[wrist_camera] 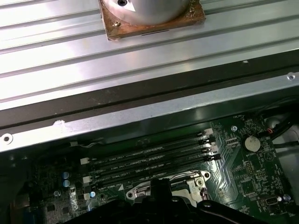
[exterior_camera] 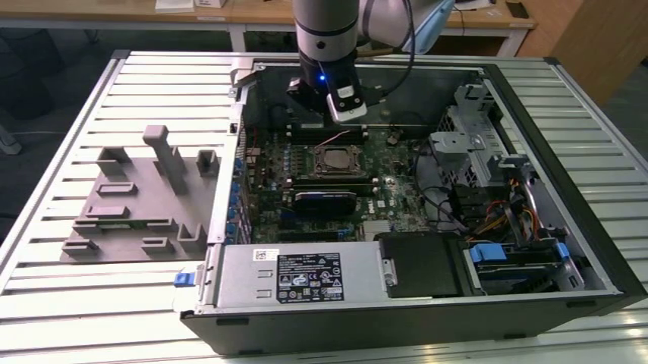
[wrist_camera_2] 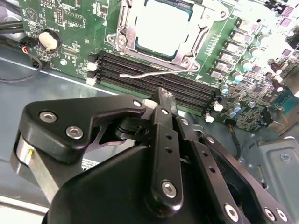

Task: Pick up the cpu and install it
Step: 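Install the first cpu locking lever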

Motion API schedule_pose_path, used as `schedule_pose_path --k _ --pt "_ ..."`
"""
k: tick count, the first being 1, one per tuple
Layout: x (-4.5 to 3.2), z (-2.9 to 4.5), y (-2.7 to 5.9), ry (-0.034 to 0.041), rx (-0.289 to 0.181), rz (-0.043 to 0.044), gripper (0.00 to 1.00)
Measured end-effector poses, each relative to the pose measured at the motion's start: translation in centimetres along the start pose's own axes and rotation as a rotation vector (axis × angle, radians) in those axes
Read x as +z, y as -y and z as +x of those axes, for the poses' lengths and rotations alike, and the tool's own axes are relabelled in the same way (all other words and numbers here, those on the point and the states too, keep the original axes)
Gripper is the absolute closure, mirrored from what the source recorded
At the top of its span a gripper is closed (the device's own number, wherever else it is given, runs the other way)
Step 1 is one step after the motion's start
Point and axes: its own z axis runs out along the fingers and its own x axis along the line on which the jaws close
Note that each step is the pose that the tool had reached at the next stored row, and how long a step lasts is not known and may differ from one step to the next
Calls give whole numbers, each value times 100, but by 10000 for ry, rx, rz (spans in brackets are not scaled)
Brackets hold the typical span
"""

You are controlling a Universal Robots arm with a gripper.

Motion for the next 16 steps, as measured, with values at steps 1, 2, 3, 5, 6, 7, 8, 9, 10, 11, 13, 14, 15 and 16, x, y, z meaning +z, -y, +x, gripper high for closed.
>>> schedule_pose_path --k 1,2,3,5,6,7,8,9,10,11,13,14,15,16 --pt "1 -1 0 3 8 0 89" --pt "2 -2 0 5 14 1 89" --pt "3 -3 0 7 21 1 89" --pt "5 -5 0 11 35 2 89" --pt "6 -6 0 13 42 2 89" --pt "8 -8 0 15 49 2 89" --pt "9 -9 0 18 57 1 89" --pt "11 -10 0 21 65 2 89" --pt "12 -11 0 24 74 2 89" --pt "14 -11 1 29 82 1 89" --pt "18 -12 1 43 99 0 89" --pt "20 -12 2 54 108 -3 89" --pt "22 -12 3 66 118 -5 89" --pt "24 -12 3 77 128 -5 89"
